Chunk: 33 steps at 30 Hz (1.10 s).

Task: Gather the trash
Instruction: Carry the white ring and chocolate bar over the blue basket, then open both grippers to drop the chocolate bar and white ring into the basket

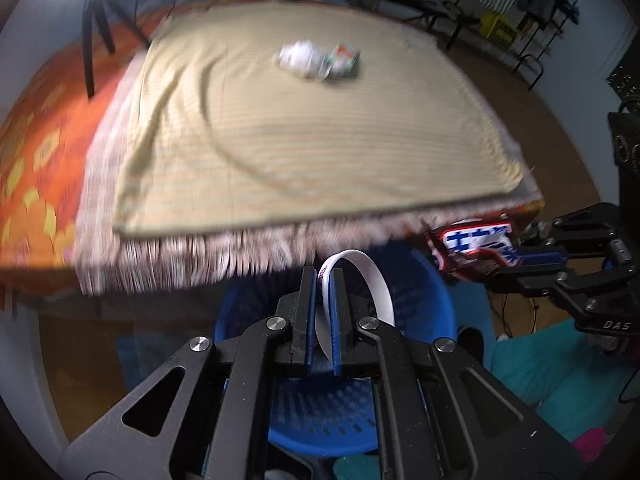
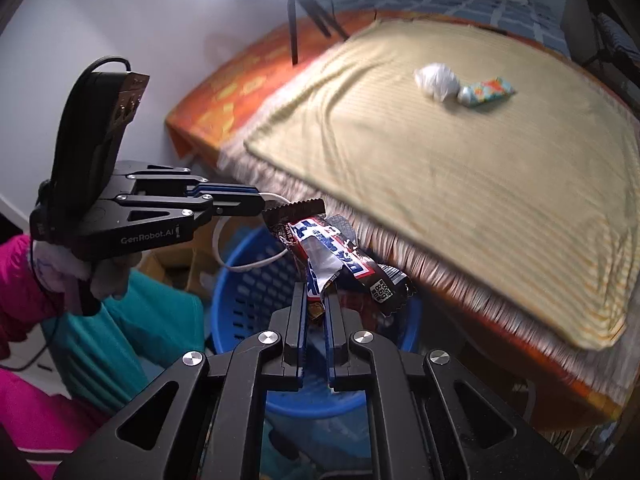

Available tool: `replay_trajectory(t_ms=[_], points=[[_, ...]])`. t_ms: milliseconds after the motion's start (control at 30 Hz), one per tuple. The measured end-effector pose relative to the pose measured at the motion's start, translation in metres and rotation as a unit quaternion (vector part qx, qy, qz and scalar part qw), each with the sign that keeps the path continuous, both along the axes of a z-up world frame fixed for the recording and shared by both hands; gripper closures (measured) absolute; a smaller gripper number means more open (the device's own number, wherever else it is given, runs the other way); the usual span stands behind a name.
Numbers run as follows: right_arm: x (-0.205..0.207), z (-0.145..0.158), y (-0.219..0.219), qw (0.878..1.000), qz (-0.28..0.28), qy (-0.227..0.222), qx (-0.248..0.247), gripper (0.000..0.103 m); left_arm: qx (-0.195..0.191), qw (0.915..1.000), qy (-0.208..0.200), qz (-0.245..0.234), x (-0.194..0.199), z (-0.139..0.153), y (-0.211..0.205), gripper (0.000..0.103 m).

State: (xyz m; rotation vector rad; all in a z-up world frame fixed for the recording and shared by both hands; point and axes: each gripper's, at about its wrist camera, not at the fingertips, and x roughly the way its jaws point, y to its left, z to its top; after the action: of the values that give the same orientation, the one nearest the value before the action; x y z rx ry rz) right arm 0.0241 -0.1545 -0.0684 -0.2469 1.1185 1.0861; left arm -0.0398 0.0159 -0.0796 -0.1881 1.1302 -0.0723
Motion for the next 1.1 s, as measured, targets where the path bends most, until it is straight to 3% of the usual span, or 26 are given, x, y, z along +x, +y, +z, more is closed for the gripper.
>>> replay_trajectory(t_ms=[233,633,767,867,933,967,1033,1100], points=[[-0.016,-0.032,0.005,0.999,0.019,0.017,-0.034,0.097,0.002,0.9991,0.041,0.005,-0.013,-0.034,0.003,0.099],[-0.021,-0.053,0.013,0.998,0.022,0.038,-0.055,0.096,-0.002,0.9977,0.067,0.015,-0.016,-0.049,0.011,0.099],[-0.022,-0.053,0.016,0.997,0.025,0.032,-0.059,0.096,-0.003,0.9971,0.074,0.018,-0.014,-0.051,0.011,0.094],[-0.024,-0.056,0.023,0.997,0.028,0.028,-0.065,0.095,-0.004,0.9970,0.074,0.022,-0.013,-0.052,0.011,0.081],[-0.025,-0.057,0.024,0.997,0.028,0.024,-0.070,0.086,-0.003,0.9971,0.071,0.025,-0.013,-0.050,0.012,0.071],[-0.025,-0.057,0.026,0.997,0.028,0.022,-0.071,0.081,-0.002,0.9972,0.070,0.026,-0.012,-0.050,0.012,0.070],[-0.025,-0.057,0.026,0.997,0.028,0.019,-0.071,0.063,-0.003,0.9972,0.070,0.027,-0.012,-0.049,0.013,0.070],[-0.026,-0.055,0.027,0.997,0.028,0.012,-0.071,0.058,-0.003,0.9971,0.070,0.029,-0.011,-0.050,0.013,0.070]])
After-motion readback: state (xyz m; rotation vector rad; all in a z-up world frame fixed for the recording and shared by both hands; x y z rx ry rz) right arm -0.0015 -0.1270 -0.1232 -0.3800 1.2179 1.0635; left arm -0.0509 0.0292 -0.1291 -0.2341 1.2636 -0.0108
